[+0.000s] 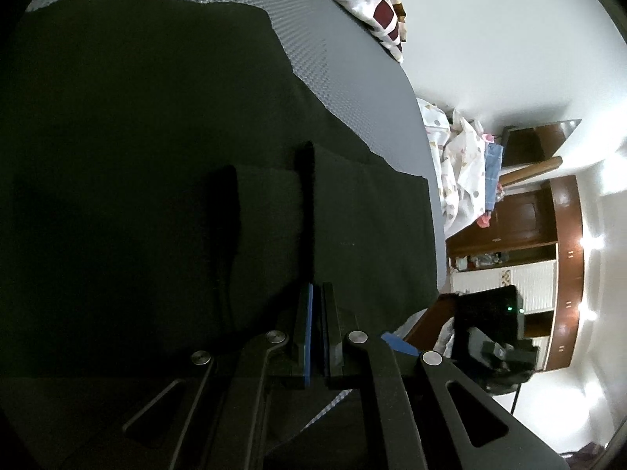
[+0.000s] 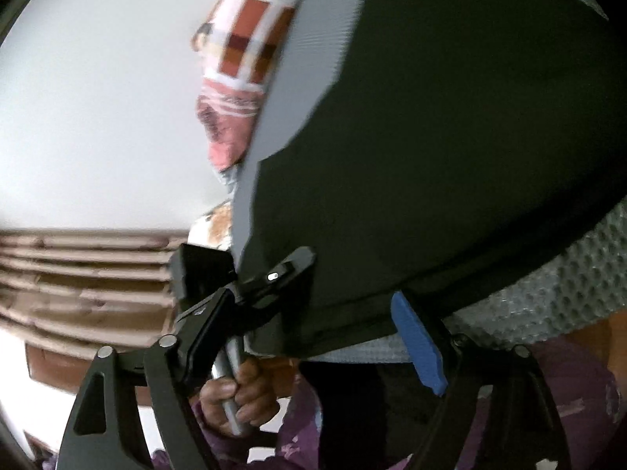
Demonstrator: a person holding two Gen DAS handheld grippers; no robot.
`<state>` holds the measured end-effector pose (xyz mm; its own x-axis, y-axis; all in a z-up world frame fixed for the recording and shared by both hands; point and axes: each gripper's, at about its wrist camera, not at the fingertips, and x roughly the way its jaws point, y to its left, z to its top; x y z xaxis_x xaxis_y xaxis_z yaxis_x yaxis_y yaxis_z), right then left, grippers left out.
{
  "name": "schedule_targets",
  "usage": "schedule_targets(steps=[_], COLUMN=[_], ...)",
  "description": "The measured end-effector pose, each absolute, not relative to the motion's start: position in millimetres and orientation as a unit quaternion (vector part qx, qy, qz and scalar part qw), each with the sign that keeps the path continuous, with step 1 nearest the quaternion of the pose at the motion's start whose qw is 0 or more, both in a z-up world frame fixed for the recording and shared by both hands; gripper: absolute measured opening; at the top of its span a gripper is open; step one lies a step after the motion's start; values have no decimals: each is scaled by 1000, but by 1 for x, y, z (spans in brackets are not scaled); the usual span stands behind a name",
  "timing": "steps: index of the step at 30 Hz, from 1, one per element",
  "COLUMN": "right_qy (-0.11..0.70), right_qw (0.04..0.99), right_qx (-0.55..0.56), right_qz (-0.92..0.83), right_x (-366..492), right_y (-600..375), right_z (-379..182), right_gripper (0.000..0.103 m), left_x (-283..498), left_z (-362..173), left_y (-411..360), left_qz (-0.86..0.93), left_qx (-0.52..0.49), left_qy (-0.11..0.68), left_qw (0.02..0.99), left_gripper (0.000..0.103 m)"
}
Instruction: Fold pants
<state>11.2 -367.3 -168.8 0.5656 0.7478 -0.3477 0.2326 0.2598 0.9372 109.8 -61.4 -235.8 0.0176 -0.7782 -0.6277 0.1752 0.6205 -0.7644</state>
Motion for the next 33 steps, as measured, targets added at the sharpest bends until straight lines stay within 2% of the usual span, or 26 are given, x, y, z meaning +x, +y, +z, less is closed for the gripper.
schedule_targets(steps=[9, 12, 14, 15, 16, 17, 22, 24, 26, 33], right_qy=[398, 411, 414, 421, 429, 436, 429, 425, 426, 464], right_qw=[664, 654, 654, 661, 660, 650, 646, 652, 648, 624], right_qx=[621, 619, 616, 604, 601, 608, 611, 600, 595, 589], right_qz=[128, 141, 148, 144, 138, 134, 160, 185, 211, 220], right_x=[12, 21, 29, 33, 34, 36, 38, 40, 44, 45], right_y=[-367, -353, -344, -342, -342, -342, -341, -336, -327, -313], right_z=[-171, -174, -176, -177, -180, -187, -186, -175, -170, -189], right_gripper=[76, 67, 57, 37, 13, 10, 9, 9, 9, 9], left_x=[111, 111, 111, 111, 111, 112, 116, 118, 119, 115], left_z=[-240, -240, -240, -240, -240, -239, -216, -207, -197, -193], left_y=[-57, -58, -58, -58, -58, -58, -48, -42, -36, -28], left_qz=[-364, -366, -365, -364, -363, -361, -342, -337, -327, -313], left_qx=[-265, -261, -263, -264, -264, -262, -250, -254, -247, -233], left_qy=[601, 600, 600, 601, 602, 603, 589, 580, 573, 571], left_qw=[660, 662, 661, 661, 661, 662, 688, 697, 709, 722], left_gripper=[3, 3, 3, 3, 3, 4, 6, 10, 20, 22])
